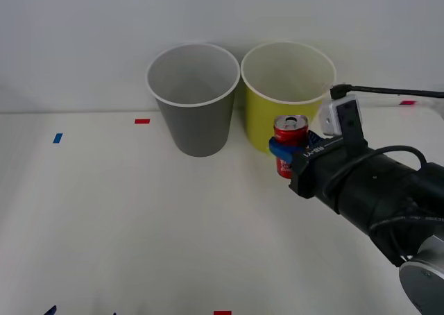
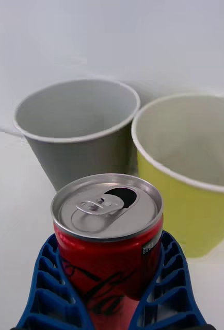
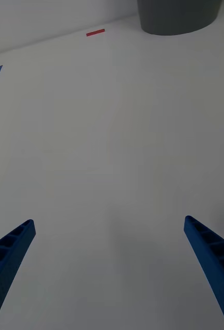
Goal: Put cans in the gray bin and PET bottles in the light green bin.
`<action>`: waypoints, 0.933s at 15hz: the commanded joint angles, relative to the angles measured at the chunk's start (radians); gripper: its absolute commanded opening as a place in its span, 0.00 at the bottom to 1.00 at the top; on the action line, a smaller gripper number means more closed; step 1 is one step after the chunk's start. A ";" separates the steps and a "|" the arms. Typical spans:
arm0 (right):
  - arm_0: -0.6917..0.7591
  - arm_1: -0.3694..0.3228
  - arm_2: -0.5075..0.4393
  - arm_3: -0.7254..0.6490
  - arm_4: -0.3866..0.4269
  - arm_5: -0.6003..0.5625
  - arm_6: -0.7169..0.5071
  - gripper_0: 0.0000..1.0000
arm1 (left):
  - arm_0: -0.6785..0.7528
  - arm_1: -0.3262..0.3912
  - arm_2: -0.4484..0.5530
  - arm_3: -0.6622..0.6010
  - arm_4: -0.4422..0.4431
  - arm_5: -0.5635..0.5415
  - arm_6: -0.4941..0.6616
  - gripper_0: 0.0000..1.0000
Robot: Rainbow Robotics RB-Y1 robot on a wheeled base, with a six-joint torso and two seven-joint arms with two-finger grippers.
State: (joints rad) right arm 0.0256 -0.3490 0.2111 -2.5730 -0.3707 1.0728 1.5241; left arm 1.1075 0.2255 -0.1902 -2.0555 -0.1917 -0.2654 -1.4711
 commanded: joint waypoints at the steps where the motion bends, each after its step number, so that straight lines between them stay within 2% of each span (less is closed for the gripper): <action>1: -0.145 0.002 -0.007 0.093 -0.114 -0.011 0.005 0.05 | 0.000 0.000 0.000 0.000 0.000 0.000 0.000 1.00; 6: -0.383 0.024 -0.007 0.278 -0.228 -0.047 0.014 0.05 | 0.000 0.000 0.000 0.000 0.000 0.000 0.000 1.00; 10: -0.566 0.018 0.014 0.453 -0.238 -0.097 0.031 0.04 | 0.000 0.000 0.000 0.000 0.000 0.000 0.000 1.00; 14: -0.688 0.067 0.080 0.709 -0.229 -0.332 0.033 0.04 | 0.000 0.000 0.000 0.000 0.000 0.000 0.000 1.00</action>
State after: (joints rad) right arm -0.6185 -0.3089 0.2606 -1.9465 -0.6073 0.8296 1.5532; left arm 1.1075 0.2255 -0.1902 -2.0554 -0.1917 -0.2654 -1.4711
